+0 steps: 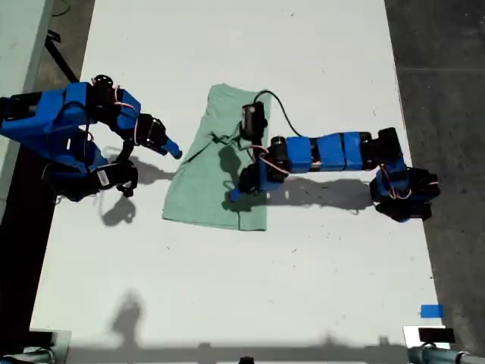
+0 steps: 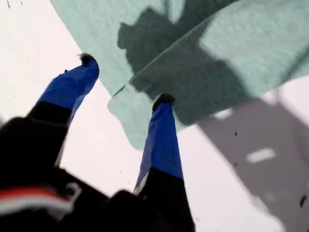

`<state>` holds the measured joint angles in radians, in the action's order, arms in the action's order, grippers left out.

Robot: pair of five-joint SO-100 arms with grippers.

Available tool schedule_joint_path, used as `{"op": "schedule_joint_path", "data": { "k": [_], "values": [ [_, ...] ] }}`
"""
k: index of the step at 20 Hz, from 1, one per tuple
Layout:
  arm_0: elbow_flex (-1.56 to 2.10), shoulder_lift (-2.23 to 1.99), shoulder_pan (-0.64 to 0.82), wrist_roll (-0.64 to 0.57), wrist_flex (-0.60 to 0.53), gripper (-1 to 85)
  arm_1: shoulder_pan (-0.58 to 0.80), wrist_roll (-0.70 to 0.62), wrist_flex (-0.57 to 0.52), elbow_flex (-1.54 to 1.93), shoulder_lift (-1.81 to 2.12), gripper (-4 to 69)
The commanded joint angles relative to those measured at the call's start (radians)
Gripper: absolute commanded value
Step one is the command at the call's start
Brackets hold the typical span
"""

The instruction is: Fold t-shirt

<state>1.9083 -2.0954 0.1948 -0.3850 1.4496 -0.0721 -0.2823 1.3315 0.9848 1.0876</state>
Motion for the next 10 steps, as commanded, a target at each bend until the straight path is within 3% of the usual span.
{"op": "schedule_joint_path", "data": {
  "k": [1, 4, 10],
  "values": [
    [0.005, -0.038, -0.046, 0.041, -0.006, 15.2, 0.034, -0.023, 0.149, -0.074, 0.199, 26.8],
    [0.08, -0.069, -0.129, 0.141, -0.038, 15.3, 0.064, -0.043, 0.247, 0.011, 0.298, 26.1],
    [0.272, -0.083, -0.307, 0.348, -0.155, 15.2, 0.121, -0.101, 0.207, 0.344, 0.548, 21.5]
  ]
}}
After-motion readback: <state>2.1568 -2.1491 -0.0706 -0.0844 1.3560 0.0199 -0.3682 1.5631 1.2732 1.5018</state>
